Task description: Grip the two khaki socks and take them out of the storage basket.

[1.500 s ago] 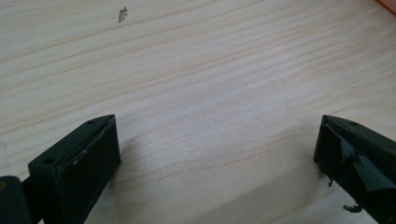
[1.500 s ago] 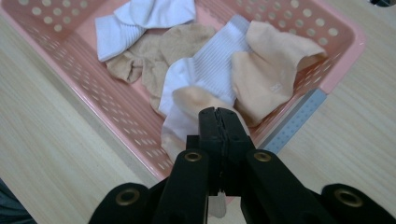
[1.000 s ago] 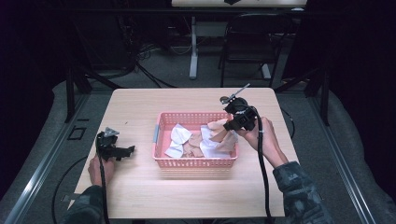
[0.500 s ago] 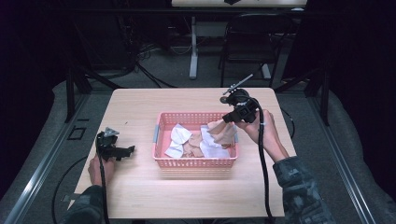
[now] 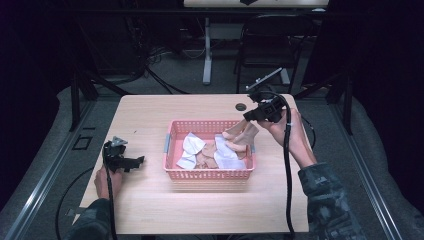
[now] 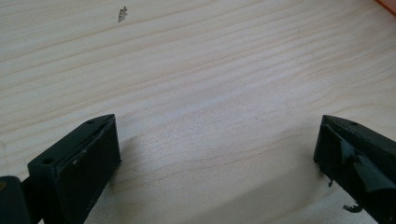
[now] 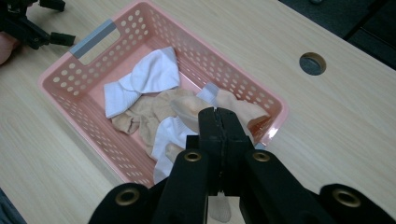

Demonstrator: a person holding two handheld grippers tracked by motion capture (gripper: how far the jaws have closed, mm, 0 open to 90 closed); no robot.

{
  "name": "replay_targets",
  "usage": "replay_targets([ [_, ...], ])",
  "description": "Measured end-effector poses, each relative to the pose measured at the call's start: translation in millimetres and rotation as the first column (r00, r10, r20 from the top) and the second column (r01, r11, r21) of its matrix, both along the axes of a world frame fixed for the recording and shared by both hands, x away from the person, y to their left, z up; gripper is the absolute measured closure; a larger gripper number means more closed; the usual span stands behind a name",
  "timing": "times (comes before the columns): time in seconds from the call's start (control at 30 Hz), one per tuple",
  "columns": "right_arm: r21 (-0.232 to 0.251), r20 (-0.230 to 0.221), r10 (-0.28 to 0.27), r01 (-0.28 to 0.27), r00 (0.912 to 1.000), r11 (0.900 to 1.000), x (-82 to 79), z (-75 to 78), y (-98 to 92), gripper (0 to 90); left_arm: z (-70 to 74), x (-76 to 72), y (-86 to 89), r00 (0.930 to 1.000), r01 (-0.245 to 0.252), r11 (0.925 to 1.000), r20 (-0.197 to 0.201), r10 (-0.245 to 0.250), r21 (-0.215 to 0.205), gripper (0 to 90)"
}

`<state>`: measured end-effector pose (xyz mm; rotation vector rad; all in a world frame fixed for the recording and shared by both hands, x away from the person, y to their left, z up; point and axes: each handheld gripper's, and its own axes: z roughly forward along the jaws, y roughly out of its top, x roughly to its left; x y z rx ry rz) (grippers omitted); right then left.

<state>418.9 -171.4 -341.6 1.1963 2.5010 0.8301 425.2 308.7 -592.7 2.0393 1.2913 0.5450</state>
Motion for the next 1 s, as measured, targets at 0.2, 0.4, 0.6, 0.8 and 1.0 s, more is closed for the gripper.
replay_targets([
  [0.2,-0.002,0.013,-0.030,0.030,0.9995,1.000,-1.7,7.2,-15.5,90.0,0.1,-0.1,-0.5,1.0000,-0.003,1.0000,-0.003,0.003,-0.001,0.1],
  [0.4,-0.013,0.028,-0.077,0.077,0.9966,0.997,-3.8,11.9,-36.5,90.0,-0.1,0.2,-1.1,1.0000,-0.003,1.0000,0.001,0.003,-0.001,0.2],
  [0.6,-0.009,0.036,-0.130,0.130,0.9909,0.991,-6.9,14.1,-59.7,90.0,0.1,0.3,-1.8,1.0000,0.003,1.0000,-0.002,-0.003,0.000,0.2],
  [0.8,-0.029,0.046,-0.180,0.182,0.9826,0.983,-7.7,11.3,-79.0,90.0,0.0,0.3,-2.5,1.0000,0.005,1.0000,-0.001,-0.005,-0.003,0.2],
  [1.0,-0.040,0.026,-0.229,0.230,0.9731,0.972,-7.1,-4.0,-99.5,90.0,0.0,0.1,-3.1,1.0000,0.005,1.0000,-0.004,-0.005,-0.004,0.2],
])
